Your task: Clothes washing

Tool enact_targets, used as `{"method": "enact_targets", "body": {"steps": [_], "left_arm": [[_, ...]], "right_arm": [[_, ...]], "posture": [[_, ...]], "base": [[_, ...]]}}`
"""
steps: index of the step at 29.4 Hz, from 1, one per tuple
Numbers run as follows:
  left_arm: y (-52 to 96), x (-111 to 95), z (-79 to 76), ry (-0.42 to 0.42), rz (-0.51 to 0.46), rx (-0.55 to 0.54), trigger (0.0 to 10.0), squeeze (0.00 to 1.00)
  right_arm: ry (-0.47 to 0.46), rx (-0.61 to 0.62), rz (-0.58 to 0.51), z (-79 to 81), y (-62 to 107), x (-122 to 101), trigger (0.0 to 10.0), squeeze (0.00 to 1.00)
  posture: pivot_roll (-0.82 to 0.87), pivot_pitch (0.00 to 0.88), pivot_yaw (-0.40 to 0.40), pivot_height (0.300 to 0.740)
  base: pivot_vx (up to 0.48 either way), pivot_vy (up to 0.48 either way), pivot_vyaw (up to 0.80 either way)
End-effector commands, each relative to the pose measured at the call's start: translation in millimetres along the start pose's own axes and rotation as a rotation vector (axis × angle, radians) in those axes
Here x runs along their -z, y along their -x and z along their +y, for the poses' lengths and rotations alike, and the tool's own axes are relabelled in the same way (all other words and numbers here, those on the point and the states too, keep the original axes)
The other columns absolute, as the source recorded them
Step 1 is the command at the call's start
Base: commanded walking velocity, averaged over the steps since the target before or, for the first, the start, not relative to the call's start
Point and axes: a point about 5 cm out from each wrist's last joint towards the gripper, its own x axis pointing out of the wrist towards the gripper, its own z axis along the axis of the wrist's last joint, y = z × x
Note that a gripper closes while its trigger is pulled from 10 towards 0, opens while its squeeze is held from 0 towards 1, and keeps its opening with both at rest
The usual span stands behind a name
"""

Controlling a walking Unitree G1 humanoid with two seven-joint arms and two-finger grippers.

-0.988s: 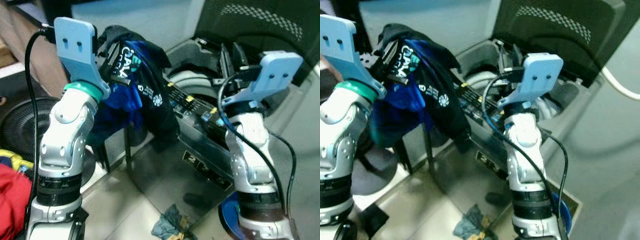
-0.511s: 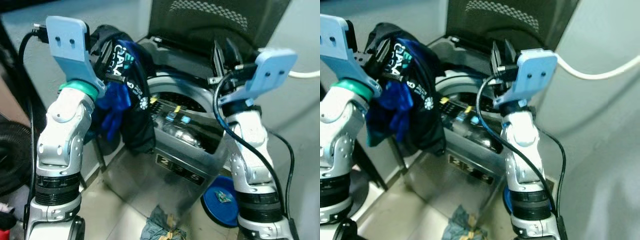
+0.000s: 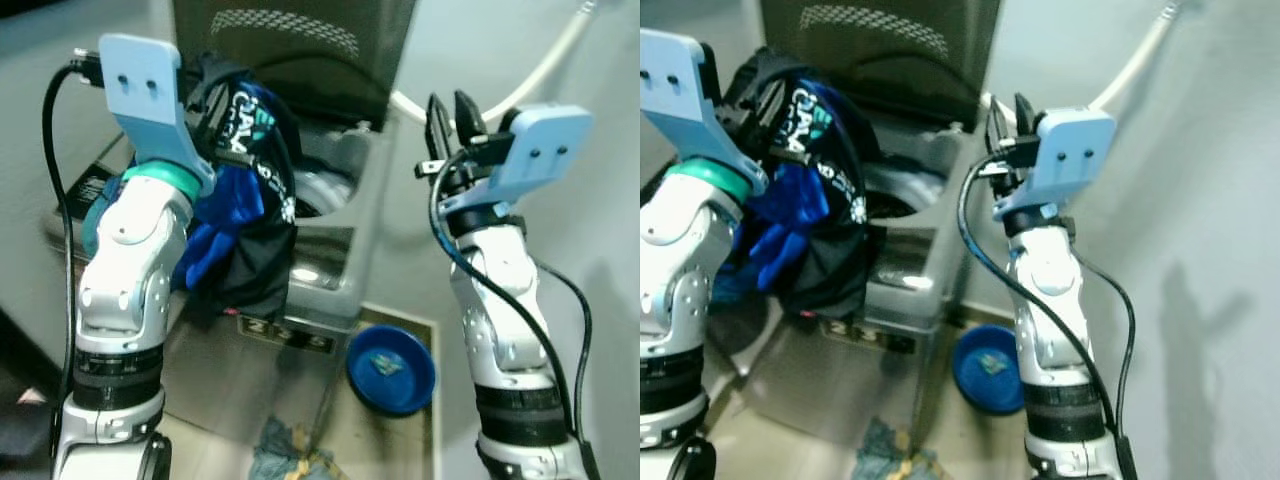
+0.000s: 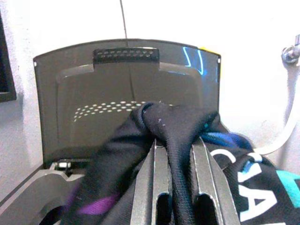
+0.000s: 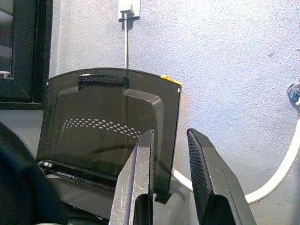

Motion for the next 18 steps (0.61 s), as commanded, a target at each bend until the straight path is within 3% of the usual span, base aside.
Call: {"method": "enact_targets", "body": {"steps": [1,6,18], "left_arm": [[-0.4,-8.7,-0.9,-0.002,-0.049,-0.002,10.0,0.0],[-0.4,-8.7,-1.1,-0.002,-0.051,-0.003,10.0,0.0],[-0.5,-6.7,-4.1,-0.016,-0.049,0.009,10.0,0.0]], "right_arm": [[0.01,-0.01,0.0,0.9,0.8,0.4,10.0,0.0],[0.012,-0.013,0.001,1.1,1.0,0.7,10.0,0.0],[0.018,-0.018,0.009,1.7,2.3,3.1,10.0,0.0]], "posture": [[0.11,0.0,0.006,0.74],[0.11,0.0,0.006,0.74],[0.11,0.0,0.008,0.74]], "base": [[0.435,0.0,0.0],[0.442,0.0,0.0],[0.0,0.0,0.0]]}}
